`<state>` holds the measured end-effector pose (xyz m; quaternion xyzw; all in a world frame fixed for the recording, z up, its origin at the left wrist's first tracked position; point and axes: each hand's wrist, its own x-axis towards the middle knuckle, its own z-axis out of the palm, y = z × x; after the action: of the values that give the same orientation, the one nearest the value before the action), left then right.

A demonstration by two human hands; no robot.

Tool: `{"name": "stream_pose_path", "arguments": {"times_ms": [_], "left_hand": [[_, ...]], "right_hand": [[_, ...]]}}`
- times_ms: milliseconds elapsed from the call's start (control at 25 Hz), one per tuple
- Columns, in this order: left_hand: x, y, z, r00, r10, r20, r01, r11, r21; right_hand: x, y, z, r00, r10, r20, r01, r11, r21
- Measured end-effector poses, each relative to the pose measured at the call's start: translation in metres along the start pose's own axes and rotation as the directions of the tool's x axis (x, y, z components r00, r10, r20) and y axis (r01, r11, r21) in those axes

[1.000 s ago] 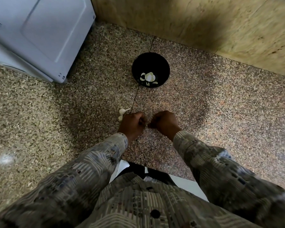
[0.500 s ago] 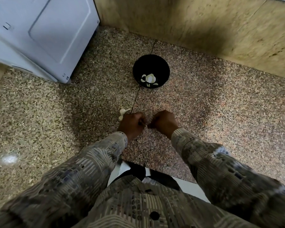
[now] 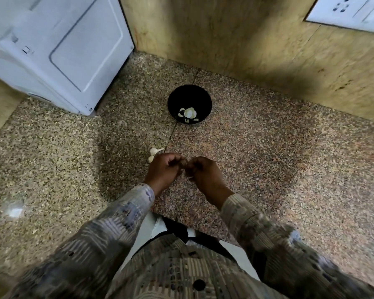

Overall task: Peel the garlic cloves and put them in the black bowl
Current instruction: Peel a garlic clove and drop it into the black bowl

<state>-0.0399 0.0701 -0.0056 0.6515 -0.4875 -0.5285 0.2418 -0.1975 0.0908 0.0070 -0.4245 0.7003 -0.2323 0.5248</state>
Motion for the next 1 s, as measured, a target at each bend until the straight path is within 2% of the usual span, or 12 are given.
{"name": "stream_pose_path", "arguments": {"times_ms": [120,280,360,440,520,560,600,680,760,880,960,1000], "left_hand": [[-0.017,0.028,0.006,0.998,-0.051,-0.048,0.046,0.995,-0.091],[-0.042,0.077,0.011,0.956,-0.269,0.114,0.291,0.827,-0.481],[-0.055,0.091,0.014,0.984,-0.165,0.06,0.174,0.869,-0.463],[-0.07,0.101,0.02,0.991,0.066,-0.116,-0.095,0.96,-0.264],[-0.083,0.109,0.028,0.926,0.296,-0.236,-0.309,0.951,-0.022],[-0.089,0.112,0.034,0.905,0.33,-0.27,-0.342,0.94,0.002],[-0.096,0.119,0.038,0.911,0.291,-0.291,-0.324,0.944,-0.07],[-0.108,0.133,0.041,0.978,0.059,-0.199,-0.133,0.912,-0.387],[-0.12,0.146,0.043,0.999,-0.037,-0.039,0.007,0.803,-0.595],[-0.131,0.145,0.043,0.849,0.42,-0.32,-0.438,0.899,0.02],[-0.137,0.144,0.042,0.689,0.658,-0.304,-0.562,0.75,0.35],[-0.141,0.147,0.043,0.708,0.628,-0.323,-0.562,0.778,0.281]], "right_hand": [[-0.019,-0.014,-0.02,0.959,-0.281,-0.022,0.271,0.942,-0.199],[-0.031,-0.03,-0.061,0.769,-0.634,0.088,0.6,0.667,-0.442],[-0.037,-0.041,-0.079,0.841,-0.538,0.055,0.534,0.809,-0.246],[-0.047,-0.054,-0.094,0.963,-0.245,0.111,0.218,0.953,0.209],[-0.052,-0.062,-0.104,0.971,-0.131,0.198,0.035,0.903,0.428],[-0.055,-0.063,-0.108,0.967,-0.199,0.157,0.127,0.916,0.38],[-0.055,-0.06,-0.113,0.927,-0.368,0.074,0.346,0.914,0.214],[-0.06,-0.059,-0.125,0.668,-0.743,0.039,0.738,0.655,-0.164],[-0.066,-0.06,-0.135,0.56,-0.825,0.075,0.821,0.54,-0.187],[-0.086,-0.072,-0.138,0.837,-0.488,0.247,0.402,0.855,0.327],[-0.101,-0.083,-0.144,0.839,-0.204,0.505,-0.12,0.836,0.536],[-0.104,-0.085,-0.147,0.823,-0.17,0.541,-0.195,0.811,0.551]]}}
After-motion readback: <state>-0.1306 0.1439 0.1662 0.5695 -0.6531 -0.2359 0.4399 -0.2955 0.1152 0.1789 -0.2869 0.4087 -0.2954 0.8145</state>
